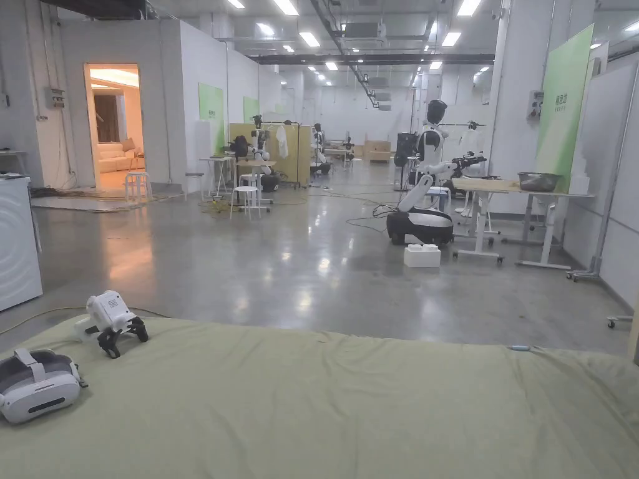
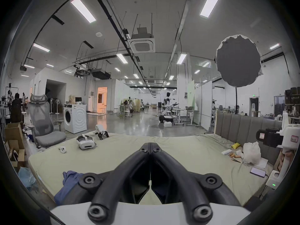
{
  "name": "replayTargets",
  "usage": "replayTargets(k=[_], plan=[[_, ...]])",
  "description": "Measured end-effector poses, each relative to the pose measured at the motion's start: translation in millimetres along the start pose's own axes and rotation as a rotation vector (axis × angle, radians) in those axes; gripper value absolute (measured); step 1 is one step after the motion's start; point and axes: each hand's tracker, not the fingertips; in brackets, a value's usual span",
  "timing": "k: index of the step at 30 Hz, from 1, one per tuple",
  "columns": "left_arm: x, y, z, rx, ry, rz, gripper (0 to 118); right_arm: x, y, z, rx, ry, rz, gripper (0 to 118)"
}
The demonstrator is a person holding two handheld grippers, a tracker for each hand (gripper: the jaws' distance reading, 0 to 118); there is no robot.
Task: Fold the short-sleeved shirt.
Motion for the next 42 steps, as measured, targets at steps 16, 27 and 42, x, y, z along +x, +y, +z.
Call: replayTargets(k=[16, 27, 42], plan=[[-172, -103, -55, -0.531, 0.04, 0.147, 103, -11, -53, -20, -0.21, 0.133, -0.072, 0], [-232, -268, -178, -0.957, 0.138, 0.05, 86, -3, -92, -25, -0.409, 0.053, -0.053, 0], [-231, -195, -176, -0.79, 0.229, 0.219, 0, 30, -92, -10, -0.415, 0.06, -0.159, 0]])
